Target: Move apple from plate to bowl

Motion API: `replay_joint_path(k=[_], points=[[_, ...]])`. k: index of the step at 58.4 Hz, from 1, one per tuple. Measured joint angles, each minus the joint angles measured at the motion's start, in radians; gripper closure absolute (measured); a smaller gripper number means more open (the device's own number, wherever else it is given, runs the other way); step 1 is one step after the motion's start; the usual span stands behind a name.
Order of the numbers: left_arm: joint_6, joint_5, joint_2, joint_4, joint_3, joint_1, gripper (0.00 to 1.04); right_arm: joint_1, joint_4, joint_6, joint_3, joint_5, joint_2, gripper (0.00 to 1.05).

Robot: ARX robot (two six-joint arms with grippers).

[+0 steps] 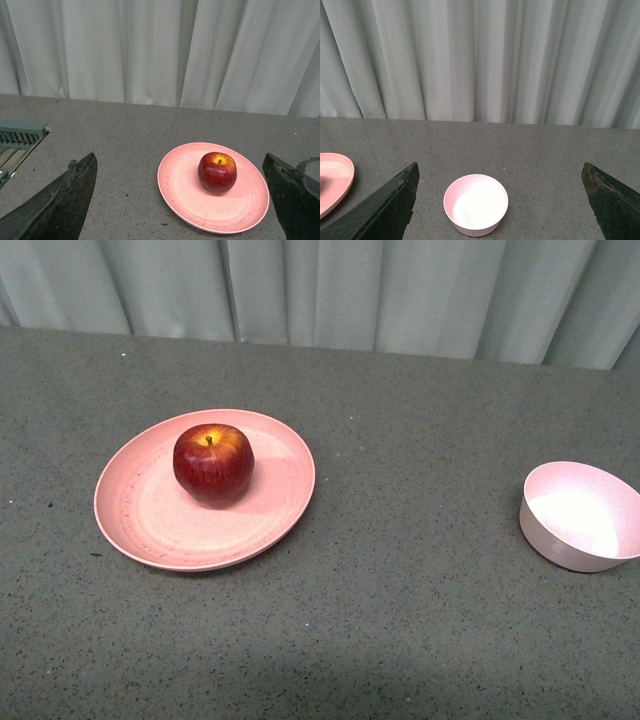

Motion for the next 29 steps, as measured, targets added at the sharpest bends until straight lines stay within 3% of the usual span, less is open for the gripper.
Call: replay_joint_path(k=[29], points=[[0.0, 0.0, 0.0, 0.0, 0.0, 0.0, 0.07, 0.0, 0.0, 0.0, 0.0, 0.0, 0.0, 0.09]])
